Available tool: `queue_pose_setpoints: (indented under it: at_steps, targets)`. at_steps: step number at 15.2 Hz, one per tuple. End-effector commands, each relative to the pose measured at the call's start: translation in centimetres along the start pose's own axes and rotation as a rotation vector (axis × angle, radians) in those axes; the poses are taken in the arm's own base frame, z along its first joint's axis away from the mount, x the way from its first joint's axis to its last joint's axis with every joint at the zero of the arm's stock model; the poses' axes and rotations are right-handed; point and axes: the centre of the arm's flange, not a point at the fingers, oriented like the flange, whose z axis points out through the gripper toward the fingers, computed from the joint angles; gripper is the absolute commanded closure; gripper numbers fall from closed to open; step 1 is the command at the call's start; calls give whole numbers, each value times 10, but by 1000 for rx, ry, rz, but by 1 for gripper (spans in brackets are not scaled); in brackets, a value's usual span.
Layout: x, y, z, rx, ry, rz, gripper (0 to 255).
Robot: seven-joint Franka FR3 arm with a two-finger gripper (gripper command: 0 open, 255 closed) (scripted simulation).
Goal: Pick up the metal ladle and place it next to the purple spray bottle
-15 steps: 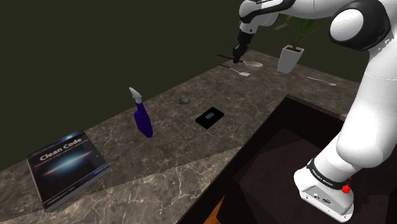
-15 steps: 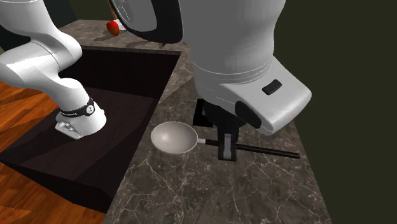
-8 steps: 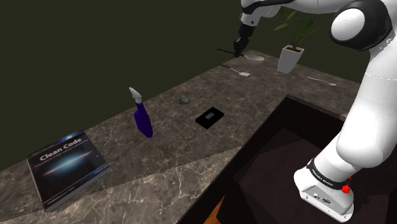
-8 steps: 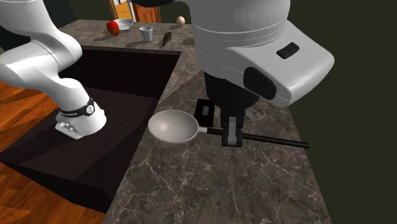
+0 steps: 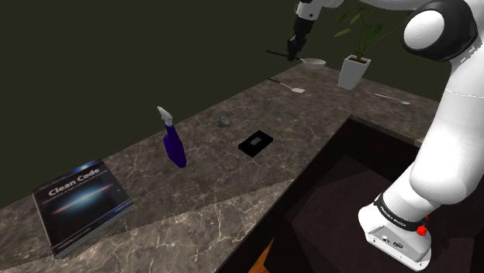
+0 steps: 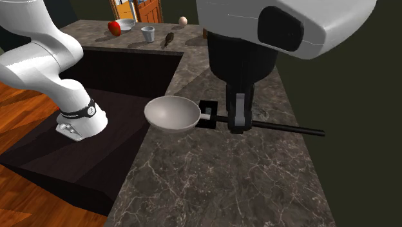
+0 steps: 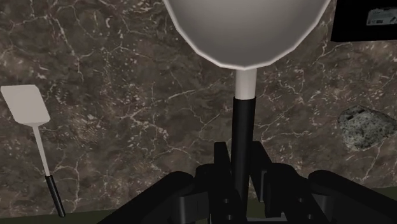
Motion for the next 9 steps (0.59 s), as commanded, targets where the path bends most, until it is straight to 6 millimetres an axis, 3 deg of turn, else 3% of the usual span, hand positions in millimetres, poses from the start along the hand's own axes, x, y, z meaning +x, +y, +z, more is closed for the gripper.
queue_pose_setpoints:
  at_steps: [1,4,9]
  targets:
    - [1,0,-12,0,0,0,255]
    - [3,-2,-27,0,0,0,255]
    - [-7,-67,-22,0,0,0,255]
